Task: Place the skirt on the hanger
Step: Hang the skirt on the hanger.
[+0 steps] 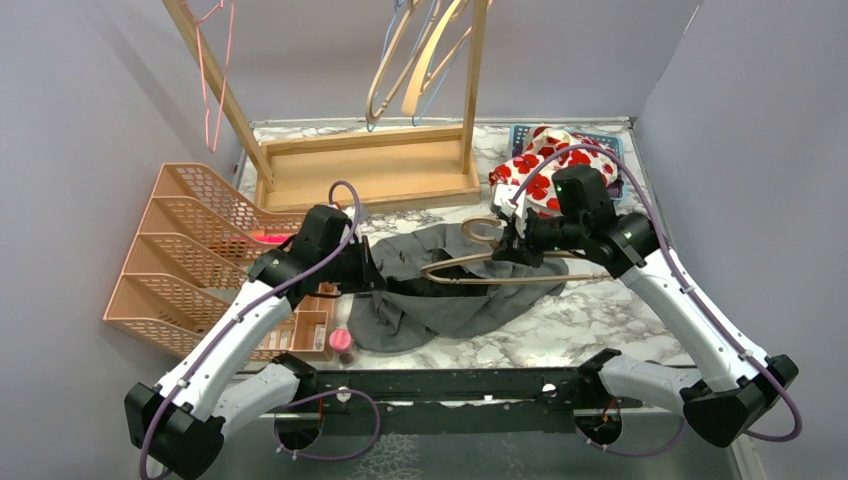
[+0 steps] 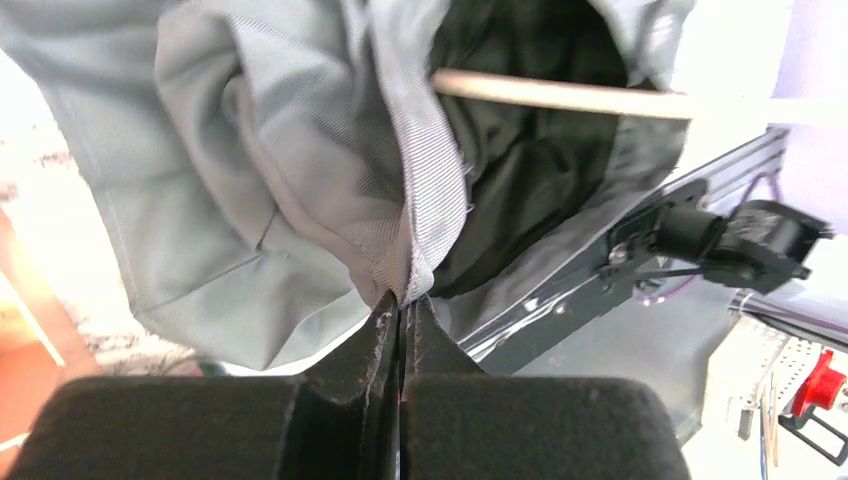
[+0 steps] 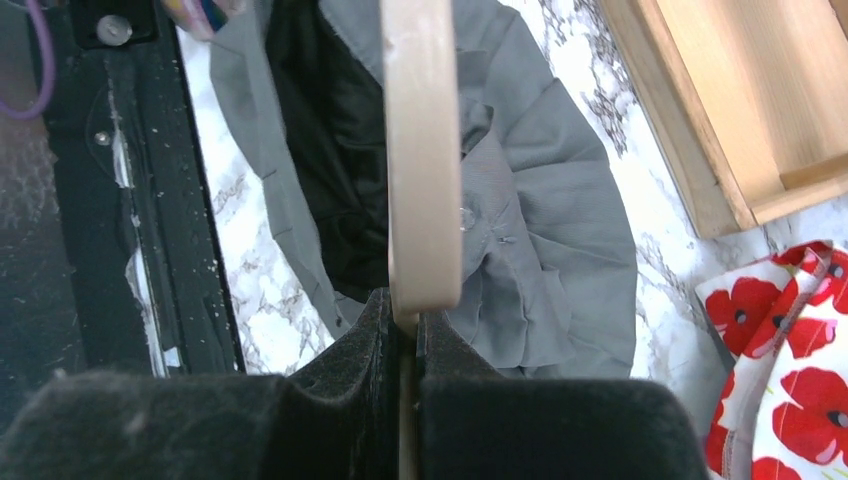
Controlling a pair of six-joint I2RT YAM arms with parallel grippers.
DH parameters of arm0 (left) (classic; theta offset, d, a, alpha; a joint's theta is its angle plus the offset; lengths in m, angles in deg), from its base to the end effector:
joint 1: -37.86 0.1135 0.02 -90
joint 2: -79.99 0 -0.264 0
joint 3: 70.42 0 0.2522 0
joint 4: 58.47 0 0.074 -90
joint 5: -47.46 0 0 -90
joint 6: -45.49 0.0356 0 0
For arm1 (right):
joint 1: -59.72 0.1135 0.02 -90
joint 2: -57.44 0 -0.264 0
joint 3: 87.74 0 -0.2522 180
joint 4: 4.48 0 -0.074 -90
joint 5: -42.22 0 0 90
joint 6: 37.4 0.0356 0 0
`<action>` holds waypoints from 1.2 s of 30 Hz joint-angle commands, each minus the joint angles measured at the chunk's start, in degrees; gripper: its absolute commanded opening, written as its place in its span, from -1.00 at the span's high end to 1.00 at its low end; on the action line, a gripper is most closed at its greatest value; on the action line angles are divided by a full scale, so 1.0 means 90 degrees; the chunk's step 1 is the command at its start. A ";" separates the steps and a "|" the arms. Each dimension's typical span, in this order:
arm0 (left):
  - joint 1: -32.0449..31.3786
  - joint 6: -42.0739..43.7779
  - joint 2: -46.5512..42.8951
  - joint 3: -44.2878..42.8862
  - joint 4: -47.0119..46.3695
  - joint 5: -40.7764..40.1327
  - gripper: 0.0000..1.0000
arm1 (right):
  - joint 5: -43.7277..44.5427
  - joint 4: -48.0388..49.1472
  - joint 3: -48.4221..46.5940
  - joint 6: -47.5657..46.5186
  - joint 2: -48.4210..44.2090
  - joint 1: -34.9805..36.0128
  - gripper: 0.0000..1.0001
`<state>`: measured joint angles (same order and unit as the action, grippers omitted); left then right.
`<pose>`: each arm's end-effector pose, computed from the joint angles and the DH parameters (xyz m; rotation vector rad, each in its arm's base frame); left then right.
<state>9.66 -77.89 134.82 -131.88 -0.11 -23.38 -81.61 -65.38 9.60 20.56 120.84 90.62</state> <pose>0.1576 -0.0978 0.2739 0.0347 2.6123 -0.8413 0.1763 0.1286 0.3639 -1.4134 1.7302 0.6633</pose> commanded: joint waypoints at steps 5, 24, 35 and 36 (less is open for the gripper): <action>-0.0003 0.0523 0.0535 -0.1672 0.0636 -0.0285 1.00 | -0.1042 0.0248 -0.0287 -0.0337 -0.0500 0.0014 0.98; -0.0001 0.0965 0.1261 -0.2733 0.1203 -0.0778 1.00 | -0.1428 0.1056 0.0070 -0.0337 -0.0964 0.0015 0.98; -0.0001 0.0927 0.1234 -0.3078 0.1206 -0.0072 1.00 | -0.1754 0.1940 0.0345 0.0431 -0.0607 0.0014 0.98; -0.0001 0.0898 0.1224 -0.3037 0.1191 0.0036 1.00 | -0.1887 0.2158 0.0418 0.0590 -0.0534 0.0015 0.98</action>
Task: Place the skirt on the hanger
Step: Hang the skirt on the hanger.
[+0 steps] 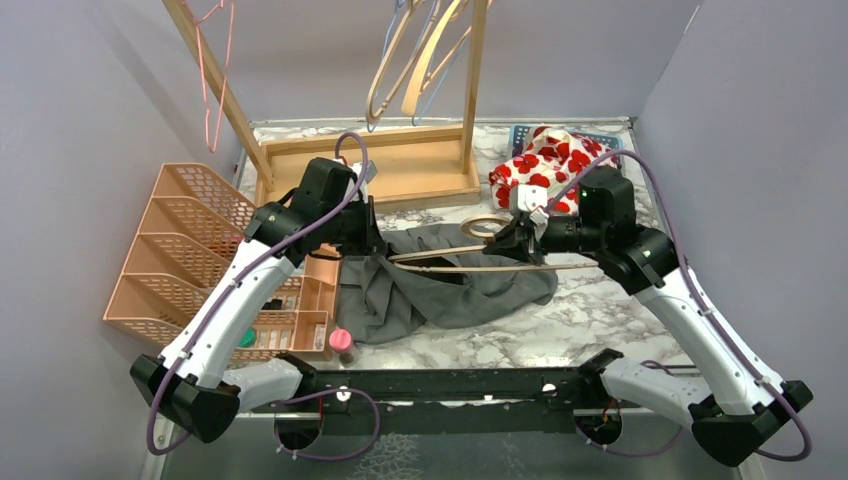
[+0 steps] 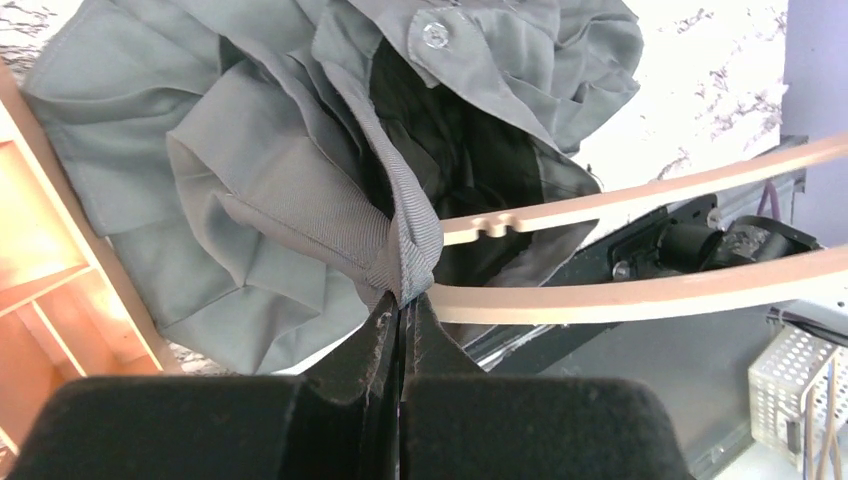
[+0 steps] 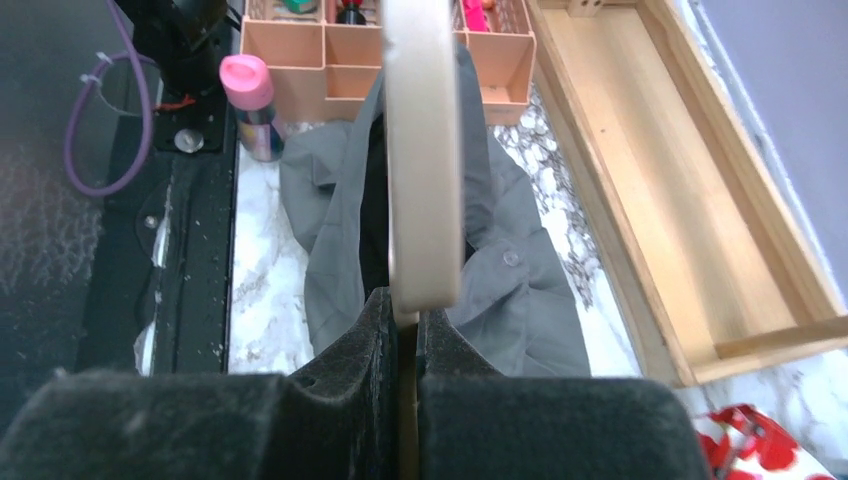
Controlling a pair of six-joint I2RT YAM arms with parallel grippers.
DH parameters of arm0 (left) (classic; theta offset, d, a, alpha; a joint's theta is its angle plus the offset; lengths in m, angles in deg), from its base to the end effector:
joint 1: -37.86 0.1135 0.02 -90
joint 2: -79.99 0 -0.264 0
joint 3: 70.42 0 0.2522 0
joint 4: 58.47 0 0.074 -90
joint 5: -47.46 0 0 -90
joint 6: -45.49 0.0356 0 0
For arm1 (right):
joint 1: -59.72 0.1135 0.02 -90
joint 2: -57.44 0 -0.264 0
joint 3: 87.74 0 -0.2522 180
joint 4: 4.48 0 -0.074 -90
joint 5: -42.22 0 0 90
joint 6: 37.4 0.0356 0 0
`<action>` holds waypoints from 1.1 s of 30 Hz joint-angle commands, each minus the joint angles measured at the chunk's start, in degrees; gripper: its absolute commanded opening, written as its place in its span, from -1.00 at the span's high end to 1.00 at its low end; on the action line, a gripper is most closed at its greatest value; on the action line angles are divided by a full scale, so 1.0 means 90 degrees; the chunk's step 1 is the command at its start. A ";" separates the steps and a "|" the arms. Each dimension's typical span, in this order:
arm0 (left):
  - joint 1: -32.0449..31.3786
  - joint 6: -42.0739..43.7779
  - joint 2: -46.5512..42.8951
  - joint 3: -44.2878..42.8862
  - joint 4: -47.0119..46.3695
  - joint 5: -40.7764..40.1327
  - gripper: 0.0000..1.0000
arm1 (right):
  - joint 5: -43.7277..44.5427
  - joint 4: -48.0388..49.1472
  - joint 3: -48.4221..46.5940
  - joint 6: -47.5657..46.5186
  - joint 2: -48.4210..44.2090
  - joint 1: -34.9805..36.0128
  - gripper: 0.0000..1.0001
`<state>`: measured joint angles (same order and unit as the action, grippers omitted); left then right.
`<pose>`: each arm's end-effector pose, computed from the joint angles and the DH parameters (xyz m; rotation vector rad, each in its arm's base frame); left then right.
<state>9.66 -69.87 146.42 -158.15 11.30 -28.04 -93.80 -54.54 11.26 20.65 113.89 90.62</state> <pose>0.1908 -0.1124 0.3659 0.1833 2.5077 -0.7143 0.1521 0.1209 0.3958 -1.4156 1.3470 0.7907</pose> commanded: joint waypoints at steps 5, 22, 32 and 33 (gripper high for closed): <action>-0.0006 -0.0219 -0.0129 0.0185 -0.0388 0.1101 1.00 | -0.0670 0.1740 0.0556 0.1127 0.0658 0.0118 0.98; -0.0089 -0.0479 -0.0304 0.0382 -0.0783 0.1223 1.00 | 0.1532 0.3644 0.1815 0.1891 -0.0146 0.0443 0.98; -0.0103 -0.0840 -0.0240 0.0236 -0.1173 0.1729 1.00 | -0.0524 0.4638 0.2245 0.2512 -0.0101 0.0444 0.98; -0.0126 -0.0926 -0.0255 0.0309 -0.1308 0.1868 1.00 | -0.0577 0.4825 0.2306 0.2565 0.0026 0.0452 0.98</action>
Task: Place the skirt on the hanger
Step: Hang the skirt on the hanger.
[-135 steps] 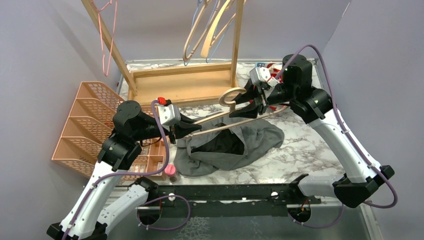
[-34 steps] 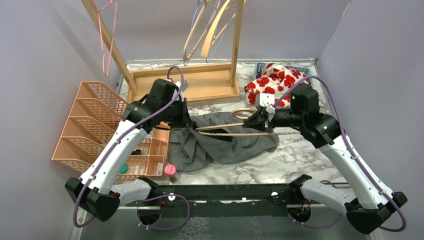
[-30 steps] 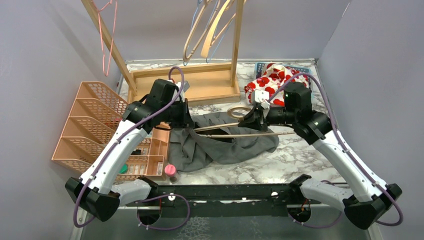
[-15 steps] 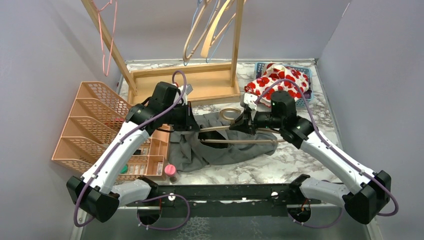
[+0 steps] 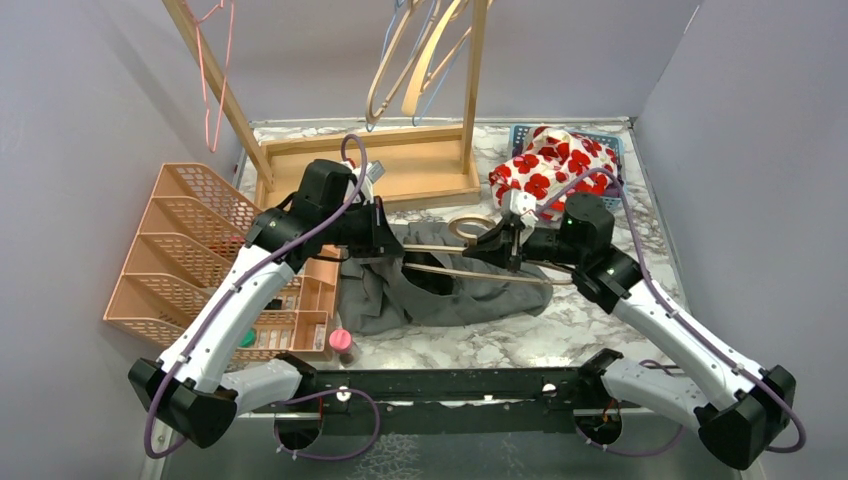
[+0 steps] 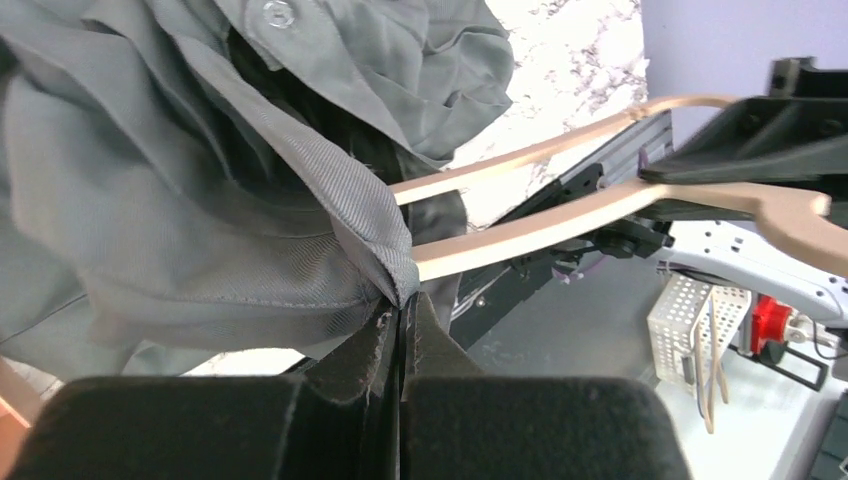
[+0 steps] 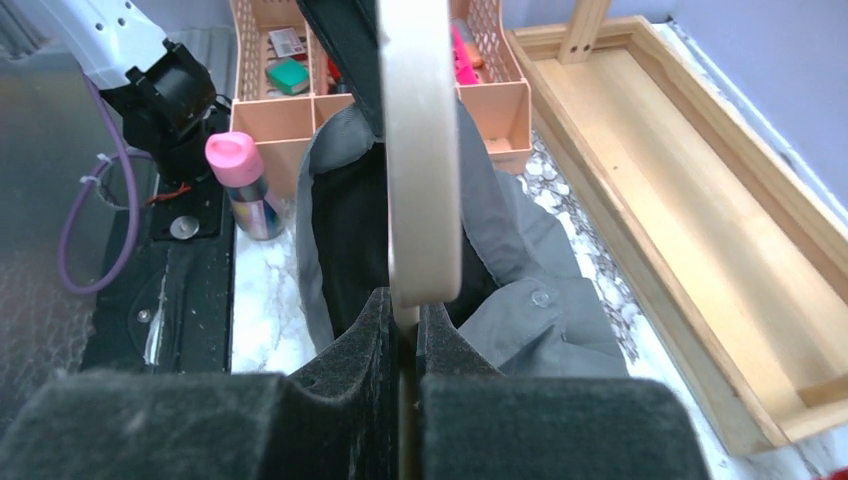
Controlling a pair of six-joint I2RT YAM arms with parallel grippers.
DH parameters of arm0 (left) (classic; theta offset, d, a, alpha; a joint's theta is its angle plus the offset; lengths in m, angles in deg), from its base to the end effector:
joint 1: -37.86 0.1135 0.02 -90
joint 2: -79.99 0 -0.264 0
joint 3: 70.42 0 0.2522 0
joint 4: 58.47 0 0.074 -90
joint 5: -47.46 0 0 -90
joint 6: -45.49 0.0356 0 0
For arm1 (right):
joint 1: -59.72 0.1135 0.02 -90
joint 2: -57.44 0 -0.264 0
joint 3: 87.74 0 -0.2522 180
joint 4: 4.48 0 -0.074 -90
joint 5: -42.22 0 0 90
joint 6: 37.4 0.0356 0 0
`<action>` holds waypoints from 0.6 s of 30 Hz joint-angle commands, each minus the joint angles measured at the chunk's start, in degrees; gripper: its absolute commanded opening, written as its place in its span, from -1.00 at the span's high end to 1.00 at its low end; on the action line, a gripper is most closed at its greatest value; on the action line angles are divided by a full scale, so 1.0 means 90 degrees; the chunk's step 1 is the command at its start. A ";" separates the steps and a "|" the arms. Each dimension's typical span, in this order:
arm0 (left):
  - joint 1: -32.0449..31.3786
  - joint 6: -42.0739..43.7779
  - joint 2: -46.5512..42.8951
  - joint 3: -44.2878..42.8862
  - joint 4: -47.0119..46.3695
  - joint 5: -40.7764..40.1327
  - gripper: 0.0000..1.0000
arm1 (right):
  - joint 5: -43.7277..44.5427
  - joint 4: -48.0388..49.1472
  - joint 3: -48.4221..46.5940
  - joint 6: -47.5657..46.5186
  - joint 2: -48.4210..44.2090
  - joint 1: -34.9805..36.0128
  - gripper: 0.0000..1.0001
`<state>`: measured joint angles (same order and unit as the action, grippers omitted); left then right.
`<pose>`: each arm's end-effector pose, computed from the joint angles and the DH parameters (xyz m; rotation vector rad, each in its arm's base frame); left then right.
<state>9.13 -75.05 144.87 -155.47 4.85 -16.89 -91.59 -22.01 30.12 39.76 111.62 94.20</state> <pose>0.1873 -0.1203 0.3669 0.2032 2.4570 -1.0111 0.1621 0.1412 0.3459 -1.2029 1.3157 0.9345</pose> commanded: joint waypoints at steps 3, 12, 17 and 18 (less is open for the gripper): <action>-0.0146 -0.0647 -0.0114 0.0206 -0.1034 0.0890 1.00 | -0.0922 0.1710 0.0336 0.0619 0.0600 0.0119 0.98; -0.0775 -0.1095 0.0121 0.0239 -0.2414 0.1133 1.00 | -0.1104 0.2576 0.0512 0.0838 0.1065 0.0456 0.98; -0.0909 -0.0774 0.0213 -0.0068 -0.2768 0.1049 0.52 | -0.0429 0.3868 0.1002 0.1643 0.0630 0.0451 0.98; -0.0909 -0.0638 0.0164 -0.0121 -0.2756 0.0942 0.34 | -0.0231 0.4062 0.1093 0.1796 0.0533 0.0454 0.98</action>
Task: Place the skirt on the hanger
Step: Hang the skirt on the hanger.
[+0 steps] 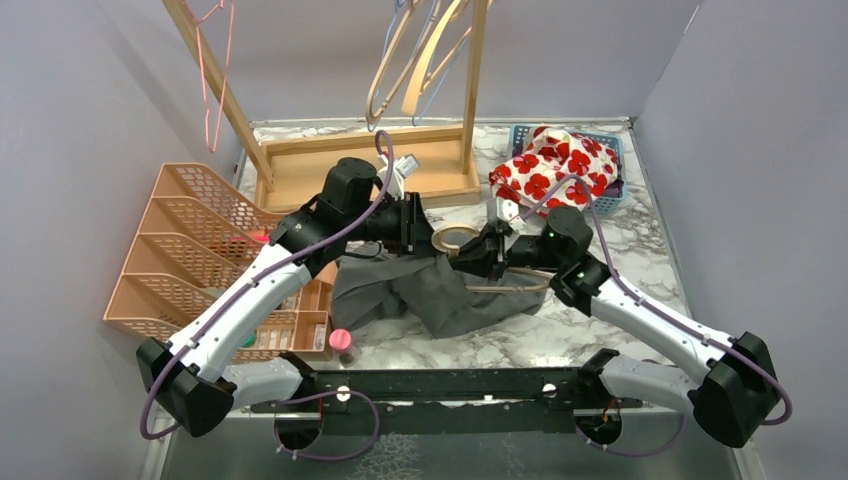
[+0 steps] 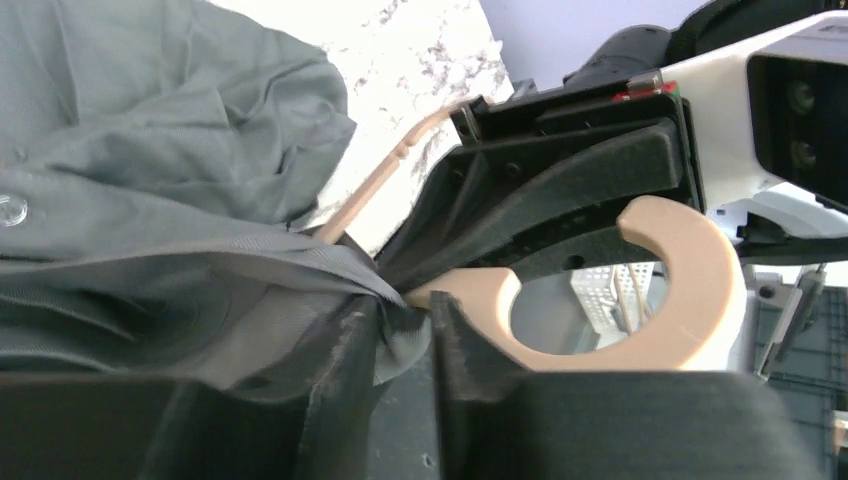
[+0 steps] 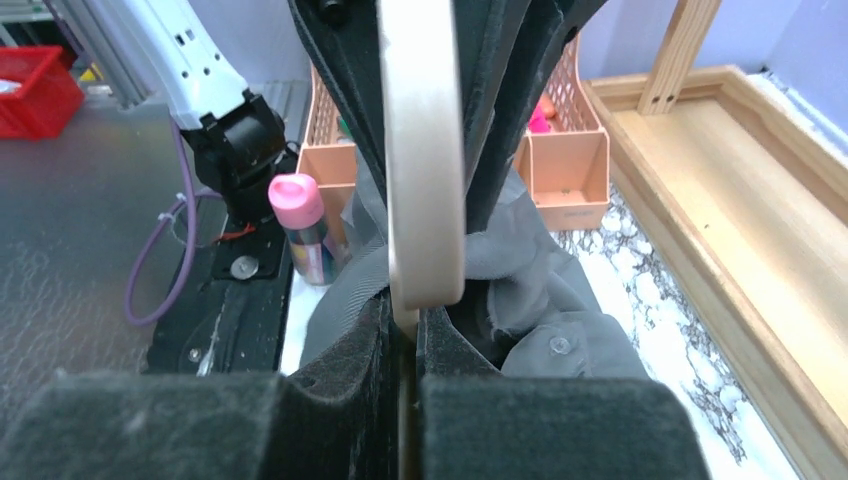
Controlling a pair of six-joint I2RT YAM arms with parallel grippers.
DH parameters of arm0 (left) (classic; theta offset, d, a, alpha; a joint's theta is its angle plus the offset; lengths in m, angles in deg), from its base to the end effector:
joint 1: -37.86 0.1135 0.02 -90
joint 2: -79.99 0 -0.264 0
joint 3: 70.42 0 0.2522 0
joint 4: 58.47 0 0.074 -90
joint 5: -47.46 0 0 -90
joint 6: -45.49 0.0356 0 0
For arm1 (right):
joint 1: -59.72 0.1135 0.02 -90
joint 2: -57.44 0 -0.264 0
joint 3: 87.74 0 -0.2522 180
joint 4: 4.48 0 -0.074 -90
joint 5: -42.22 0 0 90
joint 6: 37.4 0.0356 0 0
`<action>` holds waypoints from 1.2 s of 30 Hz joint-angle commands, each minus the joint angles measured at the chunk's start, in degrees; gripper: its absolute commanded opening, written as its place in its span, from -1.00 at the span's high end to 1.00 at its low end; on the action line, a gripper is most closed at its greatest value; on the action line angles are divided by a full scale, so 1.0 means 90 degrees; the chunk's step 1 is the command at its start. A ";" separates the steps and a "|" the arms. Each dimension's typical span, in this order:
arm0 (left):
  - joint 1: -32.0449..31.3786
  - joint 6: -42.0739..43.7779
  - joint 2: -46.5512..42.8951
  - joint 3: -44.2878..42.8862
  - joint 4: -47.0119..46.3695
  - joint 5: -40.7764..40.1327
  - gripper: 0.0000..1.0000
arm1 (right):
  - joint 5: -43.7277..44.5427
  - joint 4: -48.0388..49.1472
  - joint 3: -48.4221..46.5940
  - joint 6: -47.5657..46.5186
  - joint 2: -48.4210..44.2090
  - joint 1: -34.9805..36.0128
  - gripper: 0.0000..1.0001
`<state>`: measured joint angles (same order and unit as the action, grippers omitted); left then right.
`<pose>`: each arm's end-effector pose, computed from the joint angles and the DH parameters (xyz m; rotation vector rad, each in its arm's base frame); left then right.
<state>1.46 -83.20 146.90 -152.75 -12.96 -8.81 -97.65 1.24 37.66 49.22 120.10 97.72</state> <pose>0.1889 -0.1638 0.3715 0.3537 2.2939 -1.3525 0.1766 0.1725 0.3087 -1.2147 1.2257 1.1496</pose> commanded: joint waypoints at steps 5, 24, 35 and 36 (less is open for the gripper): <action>-0.0050 0.1214 -0.0560 -0.0557 -0.0677 -0.0653 -0.23 | 0.1251 0.1706 0.0450 0.1033 -0.0966 0.0065 0.98; -0.0053 0.4456 -0.1910 -0.0565 -0.0555 -0.3725 -0.60 | 0.2880 -0.0610 -0.1495 0.0790 -0.0991 -0.0364 0.98; -0.0054 0.4735 -0.1964 0.0115 -0.1063 -0.5096 -0.60 | 0.2734 -0.1809 -0.2520 0.0880 -0.1239 -0.0365 0.98; -0.0055 0.4724 -0.1955 0.0137 -0.1094 -0.5161 -0.60 | 0.2717 -0.1935 -0.2596 0.0851 -0.1263 -0.0365 0.98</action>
<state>1.24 -41.02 129.85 -150.02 -19.01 -48.13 -73.26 -14.01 18.54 57.07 111.22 94.49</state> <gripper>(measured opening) 0.799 0.075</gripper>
